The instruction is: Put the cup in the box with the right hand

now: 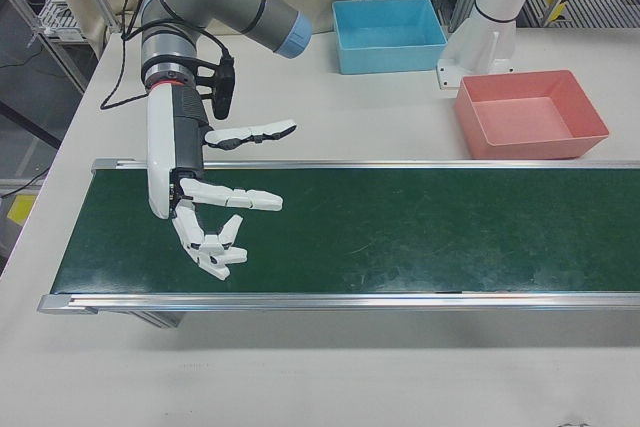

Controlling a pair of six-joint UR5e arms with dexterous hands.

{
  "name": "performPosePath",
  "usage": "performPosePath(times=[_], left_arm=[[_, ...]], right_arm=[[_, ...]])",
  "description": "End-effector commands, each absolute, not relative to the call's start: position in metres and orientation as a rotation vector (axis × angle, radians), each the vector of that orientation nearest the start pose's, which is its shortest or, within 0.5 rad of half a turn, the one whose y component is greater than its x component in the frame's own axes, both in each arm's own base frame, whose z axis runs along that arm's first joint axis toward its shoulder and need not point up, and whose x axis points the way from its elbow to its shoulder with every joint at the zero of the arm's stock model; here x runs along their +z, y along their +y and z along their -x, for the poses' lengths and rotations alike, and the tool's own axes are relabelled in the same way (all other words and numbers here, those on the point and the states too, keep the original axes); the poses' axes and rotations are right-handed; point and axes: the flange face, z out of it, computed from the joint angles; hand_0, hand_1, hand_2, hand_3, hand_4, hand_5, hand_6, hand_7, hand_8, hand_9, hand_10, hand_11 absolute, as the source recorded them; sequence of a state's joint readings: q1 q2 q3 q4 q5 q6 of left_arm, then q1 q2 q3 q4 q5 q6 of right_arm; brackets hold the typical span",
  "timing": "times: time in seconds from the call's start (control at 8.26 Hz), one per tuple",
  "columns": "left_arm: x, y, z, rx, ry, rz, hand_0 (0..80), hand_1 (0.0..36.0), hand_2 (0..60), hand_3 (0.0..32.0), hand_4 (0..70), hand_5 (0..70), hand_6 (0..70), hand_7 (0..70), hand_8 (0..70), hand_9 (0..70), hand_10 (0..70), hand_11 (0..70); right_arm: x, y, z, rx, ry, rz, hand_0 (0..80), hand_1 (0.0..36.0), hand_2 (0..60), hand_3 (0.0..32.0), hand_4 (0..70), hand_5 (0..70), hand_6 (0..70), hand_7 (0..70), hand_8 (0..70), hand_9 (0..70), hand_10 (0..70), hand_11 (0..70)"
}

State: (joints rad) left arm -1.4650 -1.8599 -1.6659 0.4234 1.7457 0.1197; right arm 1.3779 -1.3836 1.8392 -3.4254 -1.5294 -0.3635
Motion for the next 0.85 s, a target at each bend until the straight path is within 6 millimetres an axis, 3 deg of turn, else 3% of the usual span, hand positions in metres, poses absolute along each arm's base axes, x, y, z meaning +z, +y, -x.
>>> performPosePath(times=[0.0,0.73], left_arm=[[0.5258,-0.5882,0.0541,-2.04,1.996,0.168,0.0,0.0,0.0,0.0,0.0,0.0,0.0,0.0,0.0,0.0,0.0,0.0],[0.5252,-0.5881,0.0541,-2.038,1.997,0.168,0.0,0.0,0.0,0.0,0.0,0.0,0.0,0.0,0.0,0.0,0.0,0.0]], right_arm=[[0.4887,-0.5626,-0.0299,-2.189,2.673,0.275,56.2,10.6,0.0,0.0,49.2,6.5,20.0,70.0,17.7,38.0,13.2,20.4],[0.4887,-0.5626,-0.0299,-2.189,2.673,0.275,56.0,10.6,0.0,0.0,49.3,6.5,20.1,70.0,17.6,38.1,13.3,20.5]])
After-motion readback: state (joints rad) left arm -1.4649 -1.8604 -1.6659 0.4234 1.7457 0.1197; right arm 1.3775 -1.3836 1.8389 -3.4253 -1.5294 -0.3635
